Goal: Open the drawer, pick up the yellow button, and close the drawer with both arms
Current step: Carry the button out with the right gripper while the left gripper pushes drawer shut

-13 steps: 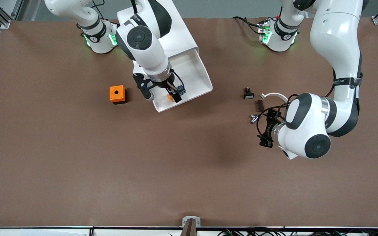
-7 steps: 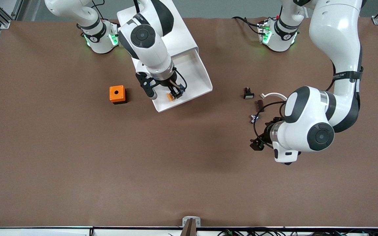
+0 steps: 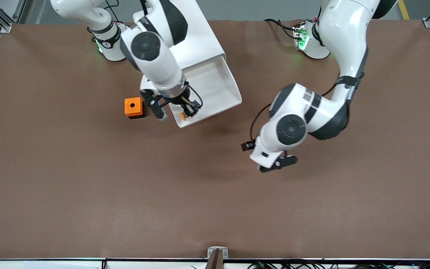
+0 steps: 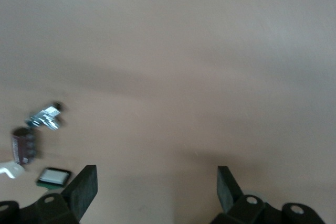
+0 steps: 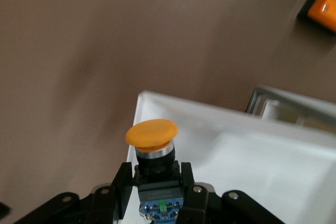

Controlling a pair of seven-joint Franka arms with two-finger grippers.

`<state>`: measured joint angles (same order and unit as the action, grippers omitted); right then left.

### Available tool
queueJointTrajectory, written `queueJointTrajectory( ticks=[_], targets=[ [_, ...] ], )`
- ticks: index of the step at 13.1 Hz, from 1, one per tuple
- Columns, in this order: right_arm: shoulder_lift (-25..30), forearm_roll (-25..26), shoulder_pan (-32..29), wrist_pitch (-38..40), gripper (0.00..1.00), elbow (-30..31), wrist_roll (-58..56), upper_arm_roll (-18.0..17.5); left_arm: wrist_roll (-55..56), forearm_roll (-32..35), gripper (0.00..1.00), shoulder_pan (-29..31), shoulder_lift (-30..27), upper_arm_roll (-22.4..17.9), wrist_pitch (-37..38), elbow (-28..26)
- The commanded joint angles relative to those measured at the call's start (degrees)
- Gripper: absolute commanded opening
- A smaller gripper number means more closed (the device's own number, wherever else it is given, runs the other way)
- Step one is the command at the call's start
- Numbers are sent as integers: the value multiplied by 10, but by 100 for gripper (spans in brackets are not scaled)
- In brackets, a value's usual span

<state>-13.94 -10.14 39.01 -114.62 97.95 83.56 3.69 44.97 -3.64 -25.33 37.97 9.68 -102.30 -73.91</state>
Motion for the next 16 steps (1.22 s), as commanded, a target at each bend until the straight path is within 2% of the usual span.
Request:
queueJointTrajectory(
  ticks=[1, 4, 8, 10, 13, 16],
  targets=[
    [9, -5, -59, 41, 0, -29, -113, -5, 19, -1, 100, -15, -9, 22, -5, -15],
    [17, -1, -129, 86, 0, -34, -269, -4, 147, -4, 100, -39, -11, 67, -4, -32],
    [20, 1, -227, 88, 0, -28, -495, -4, 266, -2, 100, -43, -16, 147, 15, -51],
    [16, 25, -279, 87, 0, -24, -608, -4, 306, -1, 100, -46, -15, 178, 30, -51],
    [-13, 41, -347, 64, 0, -24, -745, -4, 371, -1, 100, -74, -11, 184, 36, -53],
    [-74, 55, -400, -2, 0, -14, -839, -5, 385, -3, 100, -104, -7, 184, 36, -54]
  ],
)
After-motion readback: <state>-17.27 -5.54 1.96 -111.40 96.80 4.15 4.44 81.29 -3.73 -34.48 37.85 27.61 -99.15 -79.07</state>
